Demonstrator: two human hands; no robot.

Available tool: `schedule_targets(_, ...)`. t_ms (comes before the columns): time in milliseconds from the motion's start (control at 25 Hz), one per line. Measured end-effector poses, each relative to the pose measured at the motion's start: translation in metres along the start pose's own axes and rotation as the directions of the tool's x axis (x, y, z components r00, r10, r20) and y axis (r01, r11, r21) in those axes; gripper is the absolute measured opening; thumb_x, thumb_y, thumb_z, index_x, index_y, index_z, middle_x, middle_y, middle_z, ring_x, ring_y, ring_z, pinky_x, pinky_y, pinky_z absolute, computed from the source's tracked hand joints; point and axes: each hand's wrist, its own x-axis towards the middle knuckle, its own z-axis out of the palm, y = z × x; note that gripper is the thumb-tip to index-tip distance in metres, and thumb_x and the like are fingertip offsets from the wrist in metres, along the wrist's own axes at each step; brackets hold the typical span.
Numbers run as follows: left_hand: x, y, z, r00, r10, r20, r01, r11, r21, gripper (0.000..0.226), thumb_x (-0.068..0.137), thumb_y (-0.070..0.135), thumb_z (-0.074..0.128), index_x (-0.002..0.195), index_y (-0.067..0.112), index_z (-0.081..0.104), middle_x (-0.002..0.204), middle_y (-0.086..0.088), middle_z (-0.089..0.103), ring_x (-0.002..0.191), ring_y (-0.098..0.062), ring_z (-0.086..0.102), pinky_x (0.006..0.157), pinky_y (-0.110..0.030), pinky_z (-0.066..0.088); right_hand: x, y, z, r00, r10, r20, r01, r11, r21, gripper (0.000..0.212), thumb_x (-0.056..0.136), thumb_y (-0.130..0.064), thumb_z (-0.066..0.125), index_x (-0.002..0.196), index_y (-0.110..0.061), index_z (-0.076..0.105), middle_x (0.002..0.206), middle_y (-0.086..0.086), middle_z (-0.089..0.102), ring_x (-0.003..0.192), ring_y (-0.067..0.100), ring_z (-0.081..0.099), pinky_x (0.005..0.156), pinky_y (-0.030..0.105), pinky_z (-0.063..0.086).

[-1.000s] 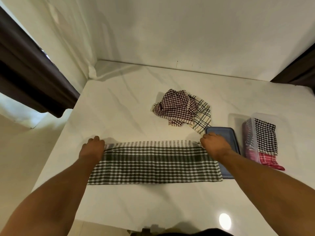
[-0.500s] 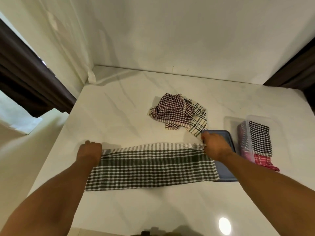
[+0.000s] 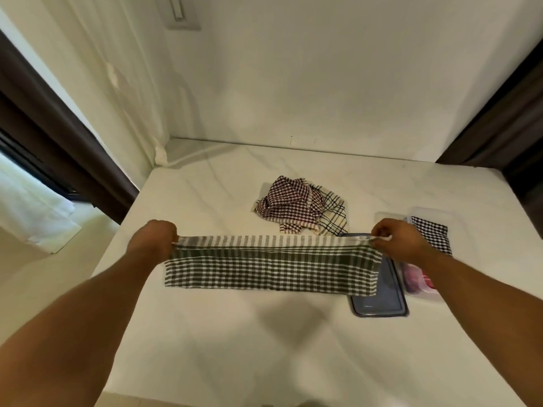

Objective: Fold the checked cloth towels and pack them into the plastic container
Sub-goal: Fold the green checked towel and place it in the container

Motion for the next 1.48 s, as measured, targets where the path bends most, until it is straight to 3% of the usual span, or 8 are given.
schedule_targets(160, -0.01, 0.002, -0.014, 0.992, -0.03, -0.124, 0.017, 0.994, -0.105, 0.016, 0.086, 0.033, 0.067, 0.092, 0.019, 0.071, 0.095, -0.008, 0.061, 0.099, -0.029, 0.056, 0.078, -0.038, 0.049, -0.008, -0.007, -0.011, 0.995, -0.037, -0.094, 0.041, 0.998, 0.048, 0.014, 0.078, -0.016, 0.082, 0.081, -0.015, 0.068, 0.078, -0.004, 0.067, 0.075, 0.011, 0.061, 0.066, 0.026, 0.046)
schedule_targets(360, -0.019, -0.004, -0.034, 0.984, -0.044, -0.173, 0.02, 0.99, -0.136, 0.013, 0.09, 0.023, 0.059, 0.091, 0.011, 0.064, 0.095, -0.012, 0.066, 0.089, -0.035, 0.061, 0.075, -0.04, 0.052, -0.01, -0.013, -0.027, 0.997, -0.075, 0.026, 0.077, 0.995, -0.059, 0.014, 0.086, -0.013, 0.074, 0.083, -0.026, 0.07, 0.087, -0.006, 0.071, 0.079, 0.011, 0.064, 0.07, 0.026, 0.049)
schedule_targets(560, -0.035, -0.002, -0.051, 0.969, -0.043, -0.245, 0.031, 0.998, -0.055, 0.013, 0.087, 0.008, 0.058, 0.089, 0.015, 0.069, 0.089, -0.009, 0.066, 0.083, -0.036, 0.064, 0.074, -0.041, 0.055, -0.015, -0.016, -0.036, 0.981, -0.066, -0.181, 0.065, 0.998, -0.013, 0.01, 0.088, -0.016, 0.071, 0.093, -0.024, 0.072, 0.092, -0.003, 0.071, 0.081, 0.012, 0.062, 0.072, 0.024, 0.042)
schedule_targets(760, -0.037, 0.002, -0.064, 0.932, 0.008, -0.363, -0.05, 0.993, -0.106, 0.025, 0.09, 0.009, 0.053, 0.111, 0.022, 0.057, 0.094, -0.005, 0.068, 0.082, -0.036, 0.064, 0.068, -0.038, 0.048, -0.016, -0.019, -0.045, 0.976, -0.082, -0.201, 0.072, 0.996, -0.054, 0.023, 0.092, -0.02, 0.066, 0.115, -0.02, 0.07, 0.104, 0.001, 0.069, 0.088, 0.016, 0.06, 0.08, 0.024, 0.04)
schedule_targets(880, -0.033, 0.004, -0.071, 0.958, 0.045, -0.284, -0.065, 0.996, -0.062, 0.037, 0.089, 0.007, 0.056, 0.121, 0.026, 0.059, 0.103, -0.003, 0.07, 0.088, -0.033, 0.065, 0.072, -0.038, 0.052, -0.015, -0.022, -0.053, 0.966, -0.099, -0.24, 0.081, 0.993, -0.084, 0.017, 0.093, -0.018, 0.066, 0.107, -0.014, 0.074, 0.107, 0.005, 0.073, 0.091, 0.014, 0.058, 0.082, 0.025, 0.04)
schedule_targets(1000, -0.031, 0.005, -0.073, 0.966, 0.006, -0.257, -0.036, 0.993, -0.111, 0.025, 0.09, 0.01, 0.057, 0.104, 0.024, 0.072, 0.095, -0.009, 0.07, 0.079, -0.029, 0.06, 0.07, -0.034, 0.05, -0.019, -0.02, -0.061, 0.956, -0.065, -0.285, 0.043, 0.996, -0.083, 0.012, 0.091, -0.018, 0.068, 0.101, -0.017, 0.074, 0.105, 0.005, 0.073, 0.09, 0.016, 0.059, 0.08, 0.027, 0.042)
schedule_targets(1320, -0.028, 0.008, -0.075, 0.969, 0.039, -0.243, -0.053, 0.997, -0.053, 0.01, 0.094, 0.021, 0.056, 0.1, 0.021, 0.064, 0.087, -0.008, 0.065, 0.078, -0.028, 0.059, 0.065, -0.033, 0.047, -0.012, -0.026, -0.059, 0.945, 0.058, -0.323, -0.081, 0.995, -0.058, 0.015, 0.089, -0.011, 0.066, 0.102, -0.013, 0.073, 0.106, 0.009, 0.073, 0.094, 0.027, 0.066, 0.083, 0.03, 0.048)
schedule_targets(1480, -0.02, 0.011, -0.069, 0.969, -0.067, -0.238, -0.002, 0.961, -0.278, 0.009, 0.089, 0.011, 0.057, 0.092, 0.016, 0.063, 0.083, -0.008, 0.067, 0.079, -0.028, 0.062, 0.068, -0.036, 0.053, -0.008, -0.035, -0.048, 0.944, 0.069, -0.323, -0.064, 0.998, 0.026, 0.02, 0.086, 0.001, 0.063, 0.099, -0.01, 0.074, 0.106, 0.009, 0.072, 0.101, 0.027, 0.064, 0.085, 0.023, 0.041)
